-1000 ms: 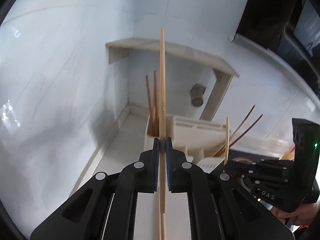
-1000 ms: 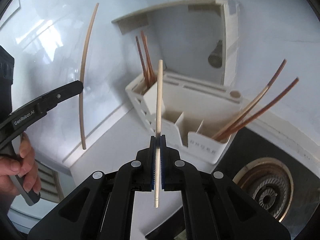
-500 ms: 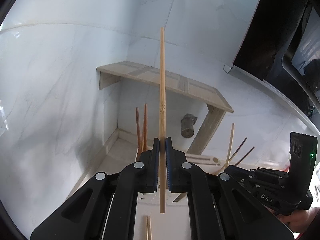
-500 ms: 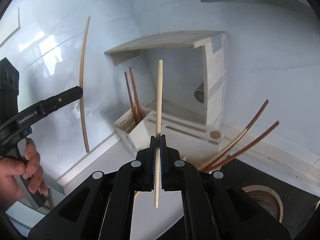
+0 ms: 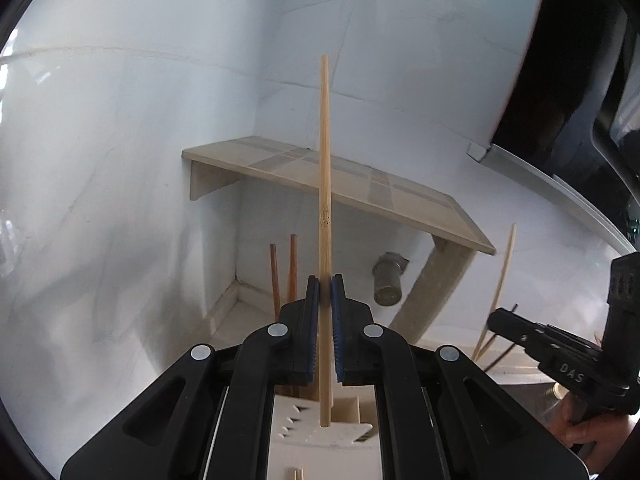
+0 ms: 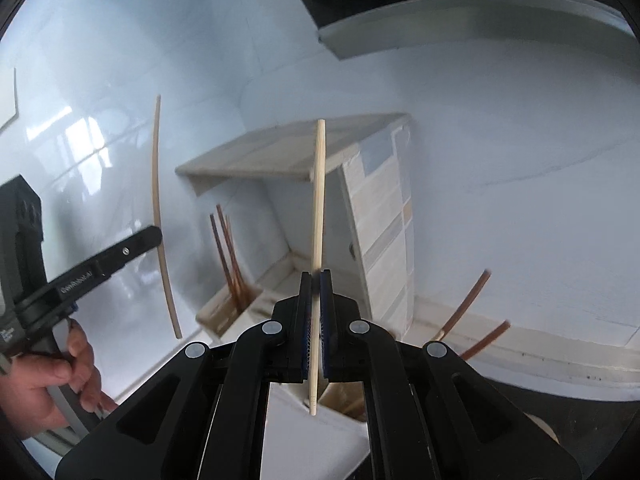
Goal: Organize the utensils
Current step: 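Lower both chopsticks into the holder slots and open both tools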
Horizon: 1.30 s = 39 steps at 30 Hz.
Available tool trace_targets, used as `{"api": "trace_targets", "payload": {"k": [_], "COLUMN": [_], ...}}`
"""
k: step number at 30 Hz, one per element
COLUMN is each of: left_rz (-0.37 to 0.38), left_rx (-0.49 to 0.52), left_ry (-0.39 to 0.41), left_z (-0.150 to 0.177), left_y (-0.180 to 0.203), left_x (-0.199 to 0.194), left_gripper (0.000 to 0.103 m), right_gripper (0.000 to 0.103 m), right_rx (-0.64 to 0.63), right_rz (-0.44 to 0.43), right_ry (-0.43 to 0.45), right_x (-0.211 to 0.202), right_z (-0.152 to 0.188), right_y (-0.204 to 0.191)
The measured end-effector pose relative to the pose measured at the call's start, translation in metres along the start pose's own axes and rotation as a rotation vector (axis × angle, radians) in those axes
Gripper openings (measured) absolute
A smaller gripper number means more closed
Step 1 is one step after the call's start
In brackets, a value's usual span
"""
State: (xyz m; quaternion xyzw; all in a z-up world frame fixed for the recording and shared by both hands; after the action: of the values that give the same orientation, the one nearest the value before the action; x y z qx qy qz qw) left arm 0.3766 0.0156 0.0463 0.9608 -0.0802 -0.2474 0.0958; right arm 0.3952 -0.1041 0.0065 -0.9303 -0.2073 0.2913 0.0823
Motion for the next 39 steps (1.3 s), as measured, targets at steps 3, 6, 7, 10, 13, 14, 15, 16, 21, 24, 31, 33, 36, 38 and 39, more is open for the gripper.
{"api": "trace_targets", "payload": {"k": [3,6,7,10,13,14,15,16,21,24,31,33,36,38,39], "left_rz": [-0.012,-0.012,-0.010,-0.007,0.009,0.013,0.019,0.024,0.047,0.055,0.054,0.053,0.041,0.037,0.038], "left_rx": [0.009,0.003,0.002,0.011,0.005,0.000,-0.009,-0.013,-0.021,-0.028,-0.009,0.004,0.016,0.002,-0.010], "left_ry": [0.008,0.011,0.013,0.022,0.035,0.038,0.043,0.046,0.039,0.036,0.046,0.041,0.036,0.029,0.023], "left_z": [0.000,0.002,0.002,0.003,0.002,0.001,0.000,0.000,0.005,0.007,0.010,0.014,0.019,0.021,0.023], "left_y": [-0.002,-0.003,-0.003,-0.002,-0.003,-0.004,-0.005,-0.006,-0.010,-0.011,-0.008,-0.006,-0.006,-0.009,-0.011], "left_x": [0.006,0.010,0.010,0.014,0.018,0.019,0.020,0.022,0.029,0.031,0.037,0.039,0.042,0.044,0.046], "left_gripper": [0.006,0.006,0.006,0.006,0.006,0.006,0.006,0.006,0.006,0.006,0.006,0.006,0.006,0.006,0.006], "right_gripper": [0.005,0.005,0.005,0.005,0.005,0.005,0.005,0.005,0.005,0.005,0.005,0.005,0.005,0.005,0.005], "right_rx": [-0.030,-0.078,-0.087,-0.093,-0.103,-0.108,-0.114,-0.118,-0.142,-0.142,-0.150,-0.143,-0.137,-0.130,-0.126], "right_rz": [0.019,0.054,0.061,0.073,0.091,0.096,0.101,0.105,0.124,0.129,0.144,0.145,0.134,0.131,0.132], "right_ry": [0.046,0.086,0.098,0.105,0.110,0.112,0.112,0.110,0.109,0.103,0.094,0.091,0.081,0.076,0.071], "right_x": [-0.001,-0.002,-0.002,0.004,0.009,0.011,0.013,0.015,0.021,0.027,0.026,0.027,0.032,0.034,0.035], "right_z": [-0.001,0.003,0.006,0.011,0.020,0.021,0.021,0.023,0.028,0.030,0.036,0.037,0.040,0.041,0.042], "right_y": [-0.004,-0.009,-0.011,-0.011,-0.013,-0.014,-0.015,-0.016,-0.018,-0.019,-0.017,-0.014,-0.013,-0.011,-0.010]}}
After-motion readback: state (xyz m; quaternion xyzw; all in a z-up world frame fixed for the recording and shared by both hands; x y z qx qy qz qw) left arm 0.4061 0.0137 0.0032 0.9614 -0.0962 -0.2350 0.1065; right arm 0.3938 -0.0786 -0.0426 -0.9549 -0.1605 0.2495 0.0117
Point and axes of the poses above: each gripper's, at about its wrist camera, not at the fingertips, and x roughly the way its jaws point, y to its right, z to its underside, the point moved 6 cm from there along x, roughly the way its jaws point, and after that the axes turned 2 degrees about -y, right-handed, at the moved point
